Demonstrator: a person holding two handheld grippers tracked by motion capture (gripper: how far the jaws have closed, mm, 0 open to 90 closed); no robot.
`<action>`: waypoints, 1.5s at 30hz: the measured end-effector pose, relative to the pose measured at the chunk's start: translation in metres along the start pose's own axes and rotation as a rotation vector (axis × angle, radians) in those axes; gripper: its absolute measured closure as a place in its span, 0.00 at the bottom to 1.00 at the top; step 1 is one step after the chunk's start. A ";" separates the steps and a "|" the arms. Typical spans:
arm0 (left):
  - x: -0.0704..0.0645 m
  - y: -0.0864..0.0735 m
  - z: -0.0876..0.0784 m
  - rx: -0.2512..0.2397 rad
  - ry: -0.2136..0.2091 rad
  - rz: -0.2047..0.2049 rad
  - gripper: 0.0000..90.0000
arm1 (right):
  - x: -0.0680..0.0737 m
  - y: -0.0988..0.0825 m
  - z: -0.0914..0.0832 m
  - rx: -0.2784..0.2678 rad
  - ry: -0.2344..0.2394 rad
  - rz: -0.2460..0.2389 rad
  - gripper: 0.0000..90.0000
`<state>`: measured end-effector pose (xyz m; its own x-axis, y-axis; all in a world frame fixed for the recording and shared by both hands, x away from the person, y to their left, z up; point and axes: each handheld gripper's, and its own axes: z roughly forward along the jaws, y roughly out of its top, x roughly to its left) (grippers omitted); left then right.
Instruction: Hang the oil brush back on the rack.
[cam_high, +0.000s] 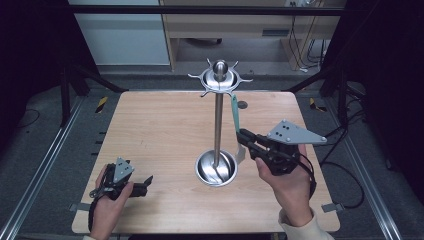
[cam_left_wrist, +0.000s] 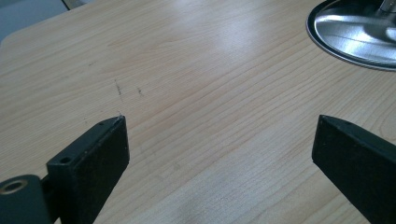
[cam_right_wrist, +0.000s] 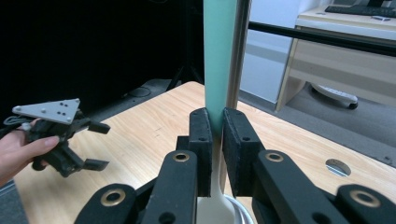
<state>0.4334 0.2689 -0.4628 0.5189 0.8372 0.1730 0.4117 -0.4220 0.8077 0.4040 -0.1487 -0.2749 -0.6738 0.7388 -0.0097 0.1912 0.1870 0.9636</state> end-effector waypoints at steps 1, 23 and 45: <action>0.000 0.000 0.000 0.000 0.000 0.000 0.04 | 0.001 0.000 0.002 -0.003 -0.003 -0.001 0.92; 0.001 0.000 0.000 0.001 0.002 -0.001 0.04 | -0.009 0.004 -0.009 -0.002 -0.116 -0.032 0.98; 0.002 0.000 0.000 0.002 0.013 -0.010 0.04 | -0.043 0.005 -0.032 -0.049 -0.272 0.005 0.46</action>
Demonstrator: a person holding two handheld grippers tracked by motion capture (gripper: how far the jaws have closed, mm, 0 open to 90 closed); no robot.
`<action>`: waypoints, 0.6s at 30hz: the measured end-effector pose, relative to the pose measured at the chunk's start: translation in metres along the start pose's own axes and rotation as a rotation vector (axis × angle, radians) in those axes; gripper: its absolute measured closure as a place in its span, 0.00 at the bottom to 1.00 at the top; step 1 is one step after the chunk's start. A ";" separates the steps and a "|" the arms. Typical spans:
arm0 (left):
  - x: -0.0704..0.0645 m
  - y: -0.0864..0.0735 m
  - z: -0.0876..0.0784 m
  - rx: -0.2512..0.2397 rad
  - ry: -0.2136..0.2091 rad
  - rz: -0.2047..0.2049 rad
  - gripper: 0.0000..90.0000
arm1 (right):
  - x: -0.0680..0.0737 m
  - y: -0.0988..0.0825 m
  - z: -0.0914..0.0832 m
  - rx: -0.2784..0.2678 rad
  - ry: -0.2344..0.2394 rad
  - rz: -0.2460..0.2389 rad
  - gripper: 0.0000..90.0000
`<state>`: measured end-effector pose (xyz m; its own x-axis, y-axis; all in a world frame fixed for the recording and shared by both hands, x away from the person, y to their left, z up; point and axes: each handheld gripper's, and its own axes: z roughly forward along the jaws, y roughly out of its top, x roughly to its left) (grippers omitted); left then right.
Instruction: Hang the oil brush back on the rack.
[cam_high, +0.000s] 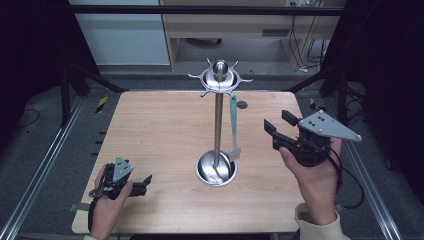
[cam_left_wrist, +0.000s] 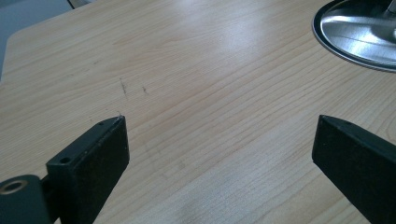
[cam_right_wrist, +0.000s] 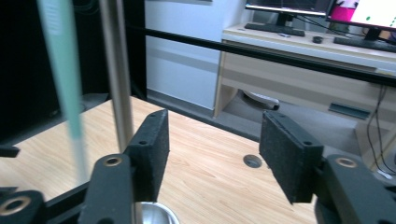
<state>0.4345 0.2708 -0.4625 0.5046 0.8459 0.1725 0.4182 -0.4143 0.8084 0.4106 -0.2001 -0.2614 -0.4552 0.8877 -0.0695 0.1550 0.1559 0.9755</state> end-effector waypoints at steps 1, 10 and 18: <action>0.000 0.000 0.000 0.002 -0.002 0.002 0.04 | -0.002 -0.001 0.000 0.002 -0.008 0.002 0.43; -0.003 0.001 0.001 -0.004 -0.021 0.017 0.04 | -0.021 -0.009 0.003 0.040 -0.109 -0.005 0.23; -0.003 0.001 0.001 -0.004 -0.021 0.015 0.04 | -0.033 -0.020 0.007 0.041 -0.125 -0.050 0.09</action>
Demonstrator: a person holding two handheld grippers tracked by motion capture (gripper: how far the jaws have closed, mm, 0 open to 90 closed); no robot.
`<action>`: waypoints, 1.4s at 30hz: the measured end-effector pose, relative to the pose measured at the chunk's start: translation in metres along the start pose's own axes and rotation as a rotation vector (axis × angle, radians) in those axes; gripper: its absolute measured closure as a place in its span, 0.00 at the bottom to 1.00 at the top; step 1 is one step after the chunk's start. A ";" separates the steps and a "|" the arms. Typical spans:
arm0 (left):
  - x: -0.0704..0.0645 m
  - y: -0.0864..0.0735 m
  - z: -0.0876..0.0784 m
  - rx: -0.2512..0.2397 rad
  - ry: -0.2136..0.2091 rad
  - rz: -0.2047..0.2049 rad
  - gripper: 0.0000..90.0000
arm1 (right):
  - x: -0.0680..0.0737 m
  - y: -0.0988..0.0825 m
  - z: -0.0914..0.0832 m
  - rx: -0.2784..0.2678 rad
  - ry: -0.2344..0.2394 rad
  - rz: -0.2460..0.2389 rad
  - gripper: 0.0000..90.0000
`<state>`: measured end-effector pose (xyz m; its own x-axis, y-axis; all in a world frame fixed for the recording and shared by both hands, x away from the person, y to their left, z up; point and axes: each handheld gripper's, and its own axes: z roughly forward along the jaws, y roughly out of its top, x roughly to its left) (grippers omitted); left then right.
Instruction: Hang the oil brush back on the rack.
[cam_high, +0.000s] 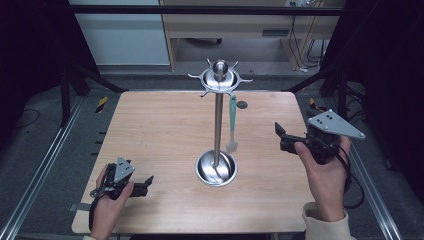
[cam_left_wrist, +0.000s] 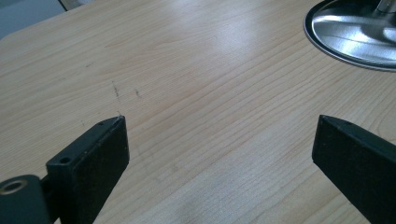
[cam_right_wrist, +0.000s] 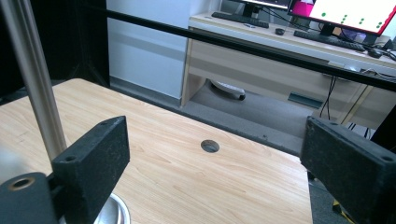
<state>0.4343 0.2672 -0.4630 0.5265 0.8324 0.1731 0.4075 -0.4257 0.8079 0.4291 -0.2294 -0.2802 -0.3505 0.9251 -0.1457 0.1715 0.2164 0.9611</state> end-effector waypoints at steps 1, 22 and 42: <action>0.000 0.000 0.000 0.001 -0.001 0.000 0.04 | -0.001 -0.001 0.001 0.000 -0.001 -0.003 0.08; 0.000 0.000 0.000 0.001 -0.006 0.000 0.04 | -0.013 -0.041 0.034 0.117 -0.029 0.003 0.09; -0.001 0.000 0.001 0.007 -0.011 0.008 0.04 | -0.011 -0.103 0.080 0.296 0.022 0.012 0.14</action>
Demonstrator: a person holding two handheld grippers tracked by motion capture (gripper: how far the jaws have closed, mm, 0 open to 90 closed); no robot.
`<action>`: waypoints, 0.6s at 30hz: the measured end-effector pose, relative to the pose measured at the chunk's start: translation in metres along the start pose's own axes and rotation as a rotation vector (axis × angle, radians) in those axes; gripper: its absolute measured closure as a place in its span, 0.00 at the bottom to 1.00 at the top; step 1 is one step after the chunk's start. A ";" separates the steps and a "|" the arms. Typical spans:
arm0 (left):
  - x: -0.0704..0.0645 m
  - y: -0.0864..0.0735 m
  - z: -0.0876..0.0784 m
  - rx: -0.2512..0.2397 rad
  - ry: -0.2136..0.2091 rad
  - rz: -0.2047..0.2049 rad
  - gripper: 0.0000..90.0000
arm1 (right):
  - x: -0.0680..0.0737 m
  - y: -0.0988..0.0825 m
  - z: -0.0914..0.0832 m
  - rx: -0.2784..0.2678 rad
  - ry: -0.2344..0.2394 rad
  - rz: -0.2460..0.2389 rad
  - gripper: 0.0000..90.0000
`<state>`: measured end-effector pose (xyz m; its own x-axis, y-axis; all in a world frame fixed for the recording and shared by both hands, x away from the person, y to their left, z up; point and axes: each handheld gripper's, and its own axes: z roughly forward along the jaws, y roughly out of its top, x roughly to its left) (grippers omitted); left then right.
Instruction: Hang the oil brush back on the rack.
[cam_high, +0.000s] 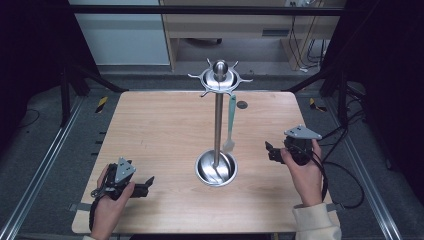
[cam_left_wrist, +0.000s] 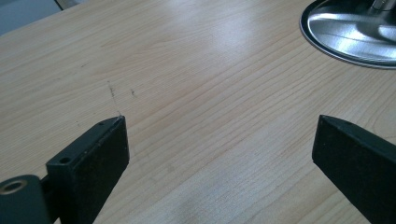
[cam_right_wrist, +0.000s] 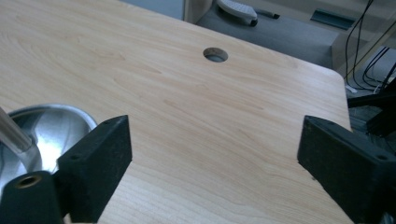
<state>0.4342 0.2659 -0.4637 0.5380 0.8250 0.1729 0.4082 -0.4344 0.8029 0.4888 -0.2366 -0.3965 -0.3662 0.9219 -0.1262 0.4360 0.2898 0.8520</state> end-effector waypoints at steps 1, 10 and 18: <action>0.000 0.000 0.000 0.000 0.000 0.000 0.04 | 0.001 -0.001 0.001 0.006 0.007 0.002 0.15; 0.000 0.000 0.000 0.000 -0.001 0.001 0.04 | 0.007 -0.010 0.013 0.062 0.040 -0.014 0.14; 0.000 0.000 0.000 0.001 -0.001 0.004 0.04 | 0.011 -0.017 0.022 0.097 0.068 -0.011 0.12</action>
<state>0.4343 0.2653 -0.4640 0.5402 0.8231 0.1753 0.4069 -0.4378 0.8017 0.4957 -0.2253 -0.4235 -0.4247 0.9000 -0.0978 0.5080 0.3264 0.7971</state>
